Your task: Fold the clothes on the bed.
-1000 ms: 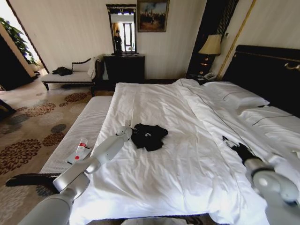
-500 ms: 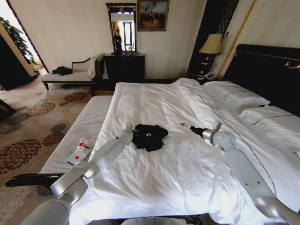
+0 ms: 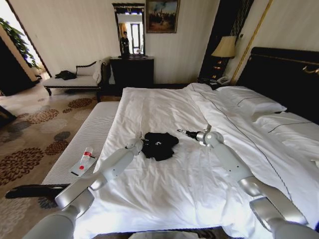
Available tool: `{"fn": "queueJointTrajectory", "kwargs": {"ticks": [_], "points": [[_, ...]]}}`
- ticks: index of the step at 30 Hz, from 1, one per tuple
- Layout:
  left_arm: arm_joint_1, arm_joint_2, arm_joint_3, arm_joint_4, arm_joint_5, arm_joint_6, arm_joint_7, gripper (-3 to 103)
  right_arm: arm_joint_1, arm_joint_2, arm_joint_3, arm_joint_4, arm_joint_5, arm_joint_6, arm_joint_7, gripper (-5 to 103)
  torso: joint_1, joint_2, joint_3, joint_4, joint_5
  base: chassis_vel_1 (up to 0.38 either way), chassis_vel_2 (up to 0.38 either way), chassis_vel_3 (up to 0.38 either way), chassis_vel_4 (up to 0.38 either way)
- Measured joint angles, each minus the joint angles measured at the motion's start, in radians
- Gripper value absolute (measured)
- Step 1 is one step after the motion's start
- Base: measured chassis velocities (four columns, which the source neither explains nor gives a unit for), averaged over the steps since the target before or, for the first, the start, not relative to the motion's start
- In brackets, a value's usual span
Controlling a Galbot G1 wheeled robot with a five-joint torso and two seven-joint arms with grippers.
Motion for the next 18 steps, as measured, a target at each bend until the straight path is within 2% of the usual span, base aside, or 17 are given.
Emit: {"fn": "queueJointTrajectory", "kwargs": {"ticks": [2,6,12,16,17,18], "points": [[-0.009,-0.014,0.009,0.011,-0.001,-0.003,0.005,1,0.019,0.026,0.008,-0.050,-0.026,0.006,-0.016,100,0.000,0.000,0.000,0.0003,0.0000,0.000,0.000,0.000,0.000],[-0.013,-0.029,0.018,0.016,-0.002,-0.004,0.009,1,0.022,0.052,0.020,-0.088,-0.060,0.008,-0.029,100,0.000,0.000,0.000,-0.0015,-0.0001,0.000,0.000,0.000,0.000],[-0.010,-0.024,0.029,0.006,-0.003,-0.005,0.008,1,-0.027,0.091,0.035,-0.094,-0.105,0.010,-0.037,100,0.000,0.000,0.000,-0.0004,0.0001,0.000,0.000,0.000,0.000],[-0.010,-0.023,0.030,0.003,-0.004,-0.005,0.007,1,-0.055,0.101,0.041,-0.079,-0.109,0.006,-0.035,100,0.000,0.000,0.000,-0.0004,-0.0001,0.000,0.000,0.000,0.000],[-0.010,-0.022,0.030,0.001,-0.005,-0.005,0.006,1,-0.065,0.107,0.042,-0.074,-0.112,0.005,-0.034,103,0.000,0.000,0.000,-0.0005,0.0000,0.000,0.000,0.000,0.000],[-0.010,-0.019,0.031,-0.003,-0.006,-0.005,0.004,1,-0.073,0.116,0.044,-0.070,-0.116,0.004,-0.033,100,0.000,0.000,0.000,-0.0007,0.0000,0.000,0.000,0.000,0.000]]}}
